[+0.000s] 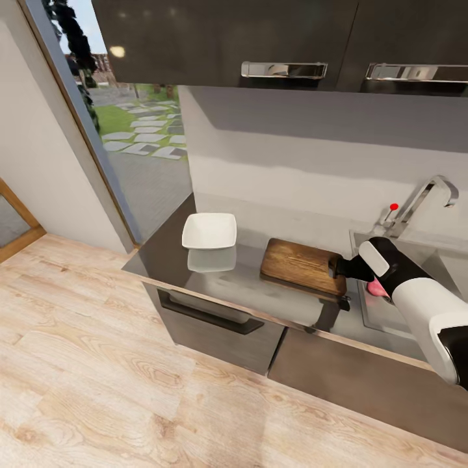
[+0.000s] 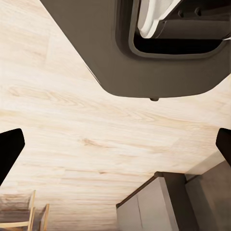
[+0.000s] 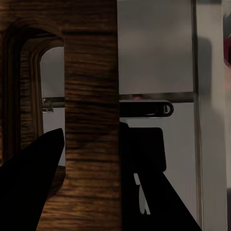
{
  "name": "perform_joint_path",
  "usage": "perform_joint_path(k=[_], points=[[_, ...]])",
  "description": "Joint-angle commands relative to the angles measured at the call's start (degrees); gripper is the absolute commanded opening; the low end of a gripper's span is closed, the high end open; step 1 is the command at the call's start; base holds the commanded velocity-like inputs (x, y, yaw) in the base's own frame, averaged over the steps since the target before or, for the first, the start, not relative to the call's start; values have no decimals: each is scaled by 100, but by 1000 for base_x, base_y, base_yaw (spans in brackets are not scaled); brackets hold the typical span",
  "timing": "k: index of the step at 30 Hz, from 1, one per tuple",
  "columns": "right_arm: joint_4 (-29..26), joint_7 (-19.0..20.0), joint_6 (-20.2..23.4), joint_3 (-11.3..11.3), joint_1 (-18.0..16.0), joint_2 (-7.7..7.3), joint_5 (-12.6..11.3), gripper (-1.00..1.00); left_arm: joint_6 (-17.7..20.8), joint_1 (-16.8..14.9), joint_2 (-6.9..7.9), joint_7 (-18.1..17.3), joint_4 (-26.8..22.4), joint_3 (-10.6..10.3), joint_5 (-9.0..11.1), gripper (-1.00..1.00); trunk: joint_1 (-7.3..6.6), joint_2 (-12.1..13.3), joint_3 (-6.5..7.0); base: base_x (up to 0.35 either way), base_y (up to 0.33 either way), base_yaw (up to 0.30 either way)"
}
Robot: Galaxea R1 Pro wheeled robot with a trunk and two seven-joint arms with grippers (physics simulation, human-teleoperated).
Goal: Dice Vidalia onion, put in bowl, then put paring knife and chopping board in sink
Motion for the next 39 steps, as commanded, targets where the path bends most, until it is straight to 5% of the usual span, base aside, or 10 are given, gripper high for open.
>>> perform_joint_path(k=[1, 39], points=[[33, -42, 18, 44, 1, -8, -68, -100, 25, 3, -1, -6, -15, 11, 3, 100, 16, -6, -12, 0, 0, 0], [33, -42, 18, 44, 0, -8, -68, -100, 22, 3, -1, -6, -15, 11, 4, 100, 16, -6, -150, 0, 0, 0]])
